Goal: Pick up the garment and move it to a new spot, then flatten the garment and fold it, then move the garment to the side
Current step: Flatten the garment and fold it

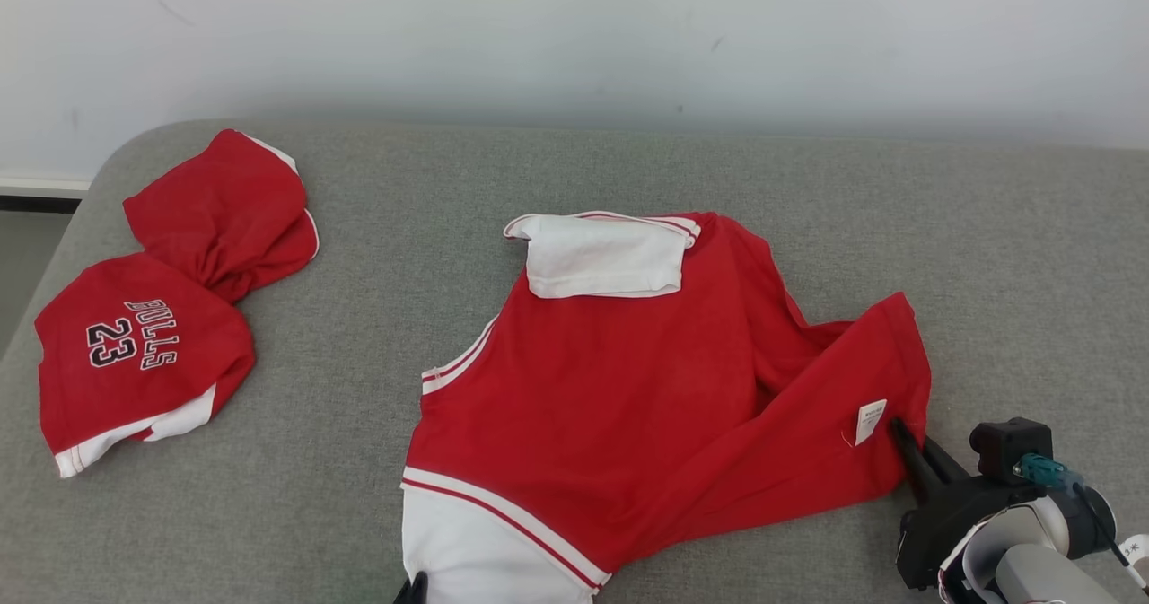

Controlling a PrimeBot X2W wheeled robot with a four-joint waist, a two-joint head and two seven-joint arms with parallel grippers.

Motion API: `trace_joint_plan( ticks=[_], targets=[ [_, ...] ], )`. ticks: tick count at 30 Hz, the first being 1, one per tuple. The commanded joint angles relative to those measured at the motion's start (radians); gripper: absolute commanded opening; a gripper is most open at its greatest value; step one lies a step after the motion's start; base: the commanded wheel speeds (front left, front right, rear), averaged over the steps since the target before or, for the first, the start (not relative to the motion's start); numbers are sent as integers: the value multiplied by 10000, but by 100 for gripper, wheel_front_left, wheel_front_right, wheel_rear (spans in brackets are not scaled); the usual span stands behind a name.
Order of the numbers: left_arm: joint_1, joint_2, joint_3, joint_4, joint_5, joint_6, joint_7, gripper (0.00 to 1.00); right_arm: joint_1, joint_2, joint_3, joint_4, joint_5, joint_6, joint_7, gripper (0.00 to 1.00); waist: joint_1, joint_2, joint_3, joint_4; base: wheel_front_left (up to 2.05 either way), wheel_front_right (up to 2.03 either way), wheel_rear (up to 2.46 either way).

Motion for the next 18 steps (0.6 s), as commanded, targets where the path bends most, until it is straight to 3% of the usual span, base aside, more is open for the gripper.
trace_joint_plan(
  ticks=[1, 12, 18],
  targets=[
    [116, -129, -127, 44, -11, -85, 193, 0, -69, -102, 100, -37, 85, -24, -116, 0, 0, 0, -47, -4, 0, 0, 0],
    [-18, 258, 800, -2689, -95, -146, 105, 0, -178, -477, 745, -1204, 747, -24, -272, 0, 0, 0, -259, -217, 0, 0, 0],
    [-1040, 652, 1016, -3608, -292, -143, 195, 0, -677, -613, 875, -2212, 1102, -24, -274, 0, 0, 0, -148, -311, 0, 0, 0]
  ],
)
